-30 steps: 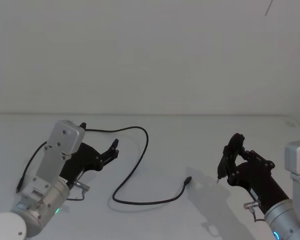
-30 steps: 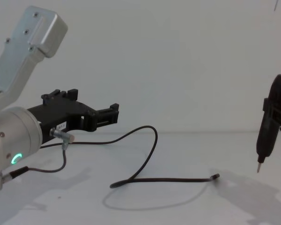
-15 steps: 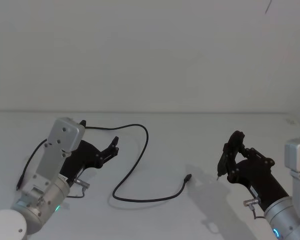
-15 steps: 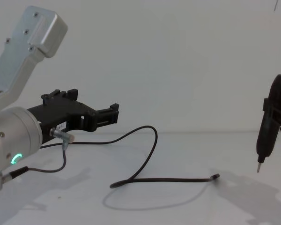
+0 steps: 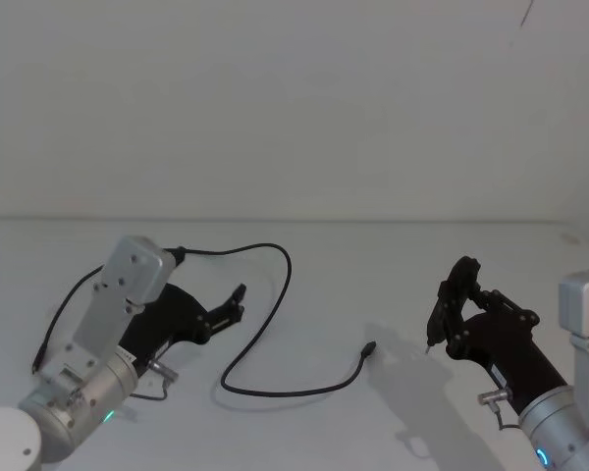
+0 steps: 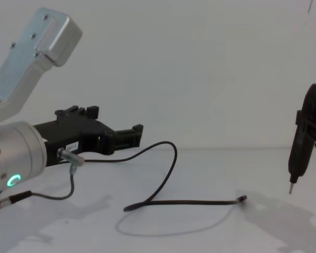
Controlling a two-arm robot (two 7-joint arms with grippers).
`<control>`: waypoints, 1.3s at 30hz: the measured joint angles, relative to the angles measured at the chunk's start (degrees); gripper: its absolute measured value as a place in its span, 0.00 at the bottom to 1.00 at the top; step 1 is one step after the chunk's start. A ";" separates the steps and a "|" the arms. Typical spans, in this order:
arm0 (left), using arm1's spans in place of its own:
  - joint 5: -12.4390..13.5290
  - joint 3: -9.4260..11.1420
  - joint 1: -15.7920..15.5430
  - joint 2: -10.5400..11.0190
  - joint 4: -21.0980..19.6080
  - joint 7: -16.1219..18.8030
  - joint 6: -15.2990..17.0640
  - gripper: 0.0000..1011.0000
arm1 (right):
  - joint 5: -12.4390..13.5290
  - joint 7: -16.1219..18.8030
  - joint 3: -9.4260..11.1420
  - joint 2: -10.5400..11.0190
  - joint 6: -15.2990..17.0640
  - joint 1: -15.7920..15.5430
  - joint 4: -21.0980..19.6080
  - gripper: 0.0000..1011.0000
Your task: Pick up the data cable with the one hand.
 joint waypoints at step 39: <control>-6.40 6.25 -5.79 13.15 -10.85 -27.92 16.91 0.99 | 0.00 0.00 0.00 0.00 0.00 0.00 0.00 0.28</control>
